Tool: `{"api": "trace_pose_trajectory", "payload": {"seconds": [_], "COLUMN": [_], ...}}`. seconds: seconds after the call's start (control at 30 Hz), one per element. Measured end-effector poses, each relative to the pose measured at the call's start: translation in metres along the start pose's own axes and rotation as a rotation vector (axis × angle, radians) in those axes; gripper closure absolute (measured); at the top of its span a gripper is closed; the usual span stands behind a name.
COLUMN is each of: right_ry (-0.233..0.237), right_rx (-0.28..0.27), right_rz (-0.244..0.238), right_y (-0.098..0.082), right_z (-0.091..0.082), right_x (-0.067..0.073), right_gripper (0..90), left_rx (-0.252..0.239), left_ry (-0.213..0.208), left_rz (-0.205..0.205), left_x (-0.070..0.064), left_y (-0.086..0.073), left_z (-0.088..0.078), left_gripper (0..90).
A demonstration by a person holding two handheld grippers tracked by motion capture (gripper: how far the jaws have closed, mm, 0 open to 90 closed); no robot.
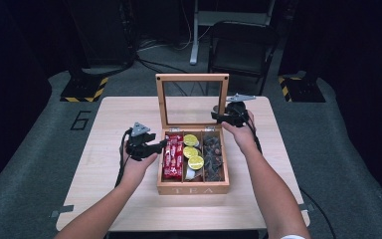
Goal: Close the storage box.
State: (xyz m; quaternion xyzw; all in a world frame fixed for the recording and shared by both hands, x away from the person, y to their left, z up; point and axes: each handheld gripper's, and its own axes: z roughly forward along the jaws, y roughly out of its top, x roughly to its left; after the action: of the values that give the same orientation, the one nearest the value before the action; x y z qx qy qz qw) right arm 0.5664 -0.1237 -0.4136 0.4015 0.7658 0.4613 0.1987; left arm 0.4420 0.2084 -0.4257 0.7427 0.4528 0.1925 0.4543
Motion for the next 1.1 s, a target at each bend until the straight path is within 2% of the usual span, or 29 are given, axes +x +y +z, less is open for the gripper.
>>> {"api": "trace_pose_trajectory", "payload": {"seconds": [0.03,0.1,0.23,0.27,0.4,0.43,0.47,0.5,0.63,0.67,0.7,0.9,0.97,1.0,1.03,1.1], "right_ry": [0.0,0.002,0.001,0.0,-0.003,-0.003,-0.003,0.0,0.0,-0.002,-0.002,-0.003,-0.003,-0.004,-0.003,-0.003], "right_rx": [0.0,-0.001,0.001,0.004,0.009,0.007,0.007,0.009,0.008,0.006,0.006,-0.003,-0.006,-0.008,-0.01,-0.009], "right_rz": [0.0,0.003,0.01,0.001,0.01,0.02,0.02,0.018,0.039,0.039,0.039,0.04,0.046,0.044,0.054,0.047], "right_y": [0.0,0.0,0.0,0.0,0.001,0.002,0.002,0.002,0.002,0.001,0.001,0.001,0.001,0.0,0.0,0.0], "right_z": [0.0,0.0,-0.001,0.0,0.002,0.003,0.003,0.004,0.006,0.007,0.007,0.01,0.011,0.013,0.014,0.014], "right_x": [0.0,0.0,0.001,0.0,-0.001,-0.002,-0.002,-0.003,-0.004,-0.005,-0.005,-0.007,-0.007,-0.009,-0.009,-0.01], "right_gripper": [47.5,47.5,47.6,47.6,47.6,47.6,47.6,47.7,47.6,47.6,47.6,47.7,47.7,47.9,47.9,47.9], "left_rx": [0.001,0.007,0.035,0.035,0.036,0.053,0.053,0.064,0.079,0.084,0.084,0.082,0.08,0.077,0.08,0.082], "left_ry": [0.001,-0.001,-0.007,-0.01,-0.02,-0.018,-0.018,-0.01,0.021,0.038,0.038,0.074,0.09,0.103,0.104,0.104], "left_rz": [0.011,-0.001,0.009,0.021,-0.011,0.011,0.011,0.021,-0.006,-0.004,-0.004,0.029,0.042,0.043,0.053,0.046], "left_x": [0.0,-0.005,-0.012,-0.014,-0.025,-0.029,-0.029,-0.031,-0.038,-0.039,-0.039,-0.044,-0.045,-0.045,-0.044,-0.044], "left_y": [-0.001,-0.006,-0.011,-0.012,-0.018,-0.02,-0.02,-0.021,-0.024,-0.026,-0.026,-0.028,-0.029,-0.029,-0.029,-0.029], "left_z": [0.0,0.002,0.007,0.009,0.017,0.022,0.022,0.024,0.033,0.035,0.035,0.038,0.038,0.038,0.038,0.038], "left_gripper": [43.2,43.7,44.8,44.8,44.8,44.9,45.4,45.4,47.5,47.4,47.3,47.4,49.4,53.1,54.6,56.1]}}
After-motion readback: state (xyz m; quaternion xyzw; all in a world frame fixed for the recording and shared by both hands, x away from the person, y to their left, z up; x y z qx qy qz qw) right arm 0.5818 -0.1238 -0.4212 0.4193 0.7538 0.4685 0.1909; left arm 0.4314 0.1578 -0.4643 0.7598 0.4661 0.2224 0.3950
